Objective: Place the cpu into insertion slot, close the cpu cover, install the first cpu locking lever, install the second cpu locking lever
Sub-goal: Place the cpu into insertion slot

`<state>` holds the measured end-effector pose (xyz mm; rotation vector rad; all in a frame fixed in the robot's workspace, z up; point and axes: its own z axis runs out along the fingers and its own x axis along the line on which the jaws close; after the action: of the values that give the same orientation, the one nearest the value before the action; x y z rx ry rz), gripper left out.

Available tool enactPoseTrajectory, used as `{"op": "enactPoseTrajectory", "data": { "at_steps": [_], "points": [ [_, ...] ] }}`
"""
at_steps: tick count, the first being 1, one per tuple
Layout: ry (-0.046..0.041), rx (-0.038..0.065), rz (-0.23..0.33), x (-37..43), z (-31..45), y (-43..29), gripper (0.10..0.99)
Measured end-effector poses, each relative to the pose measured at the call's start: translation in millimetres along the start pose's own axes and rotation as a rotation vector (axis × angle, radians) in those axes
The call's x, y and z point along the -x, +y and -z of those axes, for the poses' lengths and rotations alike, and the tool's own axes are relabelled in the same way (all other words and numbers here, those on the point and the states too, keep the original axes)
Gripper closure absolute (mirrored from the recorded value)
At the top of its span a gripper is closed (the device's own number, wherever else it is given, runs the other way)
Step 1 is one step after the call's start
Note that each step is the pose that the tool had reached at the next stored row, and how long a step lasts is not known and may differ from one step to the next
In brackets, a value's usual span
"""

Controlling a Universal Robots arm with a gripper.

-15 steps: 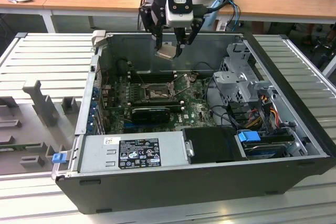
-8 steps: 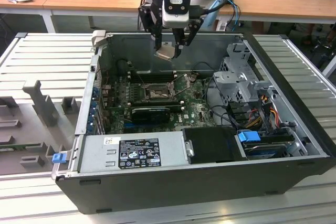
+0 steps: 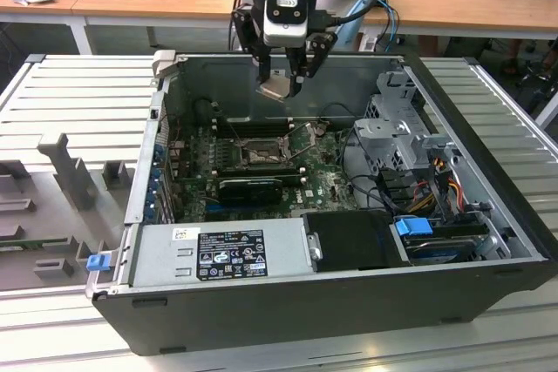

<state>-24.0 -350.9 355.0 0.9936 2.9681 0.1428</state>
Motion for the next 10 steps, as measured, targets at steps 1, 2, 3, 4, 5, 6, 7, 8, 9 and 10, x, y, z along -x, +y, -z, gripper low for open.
{"op": "enactPoseTrajectory", "data": {
  "at_steps": [1, 2, 3, 4, 5, 6, 7, 8, 9, 10],
  "points": [
    [-0.0008, 0.000, -0.009, 0.0, 0.0, 0.0, 0.557],
    [-0.0017, 0.000, -0.019, 0.0, -0.1, 0.0, 0.557],
    [-0.0022, 0.001, -0.024, 0.0, -0.1, 0.0, 0.557],
    [-0.0027, 0.001, -0.030, 0.0, -0.2, 0.0, 0.557],
    [-0.0034, 0.001, -0.038, 0.0, -0.2, 0.0, 0.557],
    [-0.0038, 0.001, -0.043, 0.0, -0.2, 0.0, 0.557],
    [-0.0044, 0.001, -0.049, 0.0, -0.2, 0.0, 0.557],
    [-0.0049, 0.001, -0.055, 0.0, -0.3, 0.0, 0.557],
    [-0.0056, 0.001, -0.062, 0.0, -0.3, 0.0, 0.557],
    [-0.0061, 0.001, -0.068, 0.0, -0.3, 0.0, 0.557]
  ]
}}
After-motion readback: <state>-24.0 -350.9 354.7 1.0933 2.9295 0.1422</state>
